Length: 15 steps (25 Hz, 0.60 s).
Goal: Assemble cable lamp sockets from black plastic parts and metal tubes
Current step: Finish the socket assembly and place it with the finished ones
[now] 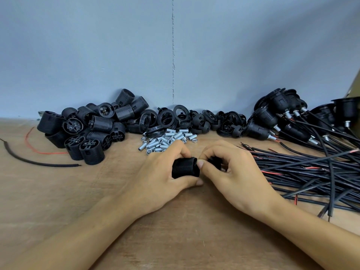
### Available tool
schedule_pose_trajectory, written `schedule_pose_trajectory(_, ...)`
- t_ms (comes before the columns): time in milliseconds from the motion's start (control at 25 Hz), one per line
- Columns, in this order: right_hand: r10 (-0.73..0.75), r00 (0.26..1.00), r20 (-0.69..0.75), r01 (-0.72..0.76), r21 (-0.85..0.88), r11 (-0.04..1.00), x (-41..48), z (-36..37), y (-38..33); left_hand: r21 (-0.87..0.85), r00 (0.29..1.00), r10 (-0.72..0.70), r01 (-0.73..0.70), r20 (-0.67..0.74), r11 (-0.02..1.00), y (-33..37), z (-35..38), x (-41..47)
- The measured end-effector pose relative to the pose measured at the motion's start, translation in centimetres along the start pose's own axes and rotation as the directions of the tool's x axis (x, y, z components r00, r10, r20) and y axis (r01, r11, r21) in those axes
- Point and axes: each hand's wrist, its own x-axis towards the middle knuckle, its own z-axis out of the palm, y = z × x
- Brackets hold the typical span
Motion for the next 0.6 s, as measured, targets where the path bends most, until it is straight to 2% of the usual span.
schedule_pose_trajectory(280,-0.012,1.000,0.015,0.012,-0.040,0.999,-0.08,-0.14,0.18,0.067,1.000,-0.003,0.002,0.012,0.998,0.34,-0.15,-0.15)
schedule_pose_trajectory(600,0.062,0.998,-0.015,-0.062,0.007,0.998,-0.07,-0.11,0.81,0.081,1.000,0.002,-0.001,-0.008,0.997,0.17,-0.19,-0.01)
